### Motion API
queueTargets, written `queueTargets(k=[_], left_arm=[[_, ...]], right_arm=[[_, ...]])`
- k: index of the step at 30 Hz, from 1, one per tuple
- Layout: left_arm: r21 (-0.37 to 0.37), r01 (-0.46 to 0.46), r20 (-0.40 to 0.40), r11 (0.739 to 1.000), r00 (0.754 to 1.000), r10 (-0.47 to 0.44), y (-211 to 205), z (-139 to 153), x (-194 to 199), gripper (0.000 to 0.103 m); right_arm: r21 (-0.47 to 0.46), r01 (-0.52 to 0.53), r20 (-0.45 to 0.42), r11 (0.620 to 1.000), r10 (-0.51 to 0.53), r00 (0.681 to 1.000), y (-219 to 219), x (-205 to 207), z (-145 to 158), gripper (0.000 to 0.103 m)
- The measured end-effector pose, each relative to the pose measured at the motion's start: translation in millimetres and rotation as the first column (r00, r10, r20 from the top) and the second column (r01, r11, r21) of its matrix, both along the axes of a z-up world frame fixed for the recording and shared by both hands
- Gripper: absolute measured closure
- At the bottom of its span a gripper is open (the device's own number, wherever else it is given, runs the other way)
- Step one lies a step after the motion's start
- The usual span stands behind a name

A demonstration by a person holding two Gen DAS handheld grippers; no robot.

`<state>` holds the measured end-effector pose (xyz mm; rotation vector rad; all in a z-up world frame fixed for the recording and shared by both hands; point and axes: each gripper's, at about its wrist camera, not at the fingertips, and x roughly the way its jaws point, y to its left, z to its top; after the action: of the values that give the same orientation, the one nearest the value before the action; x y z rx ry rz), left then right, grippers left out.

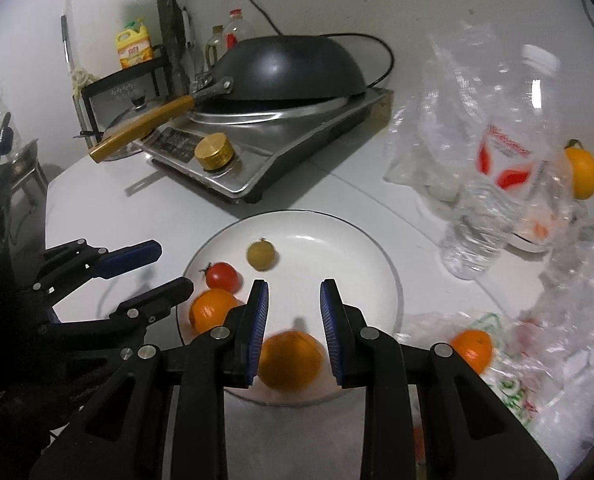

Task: Organize fruits
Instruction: 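Move both tools back over the remaining fruit on the plastic bag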

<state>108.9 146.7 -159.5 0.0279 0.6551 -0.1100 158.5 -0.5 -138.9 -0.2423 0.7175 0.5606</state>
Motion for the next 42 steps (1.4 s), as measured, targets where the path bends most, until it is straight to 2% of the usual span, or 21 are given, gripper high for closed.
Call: queueTargets(k=[4, 18, 30, 42], left_arm=[[-0.003, 0.019, 0.017, 1.0, 1.0, -0.019, -18, 5, -8, 0.051], [0.022, 0.086, 0.054, 0.996, 0.995, -0.088, -78, 18, -31, 0.051], [0.053, 0.146, 0.048, 0.988, 0.988, -0.148, -118, 19, -44, 0.05], [0.114, 0.2, 0.041, 0.973, 0.978, -0.205, -149, 12, -48, 0.05]], right_arm=[[0.003, 0.024, 0.013, 1.0, -0.024, 1.0, -20, -11, 5, 0.074], [0.042, 0.092, 0.035, 0.995, -0.094, 0.995, -91, -46, 6, 0.074], [0.06, 0.142, 0.022, 0.988, -0.144, 0.989, -137, -60, -7, 0.074], [0.055, 0.167, -0.058, 0.984, -0.164, 0.985, -161, -55, -38, 0.074]])
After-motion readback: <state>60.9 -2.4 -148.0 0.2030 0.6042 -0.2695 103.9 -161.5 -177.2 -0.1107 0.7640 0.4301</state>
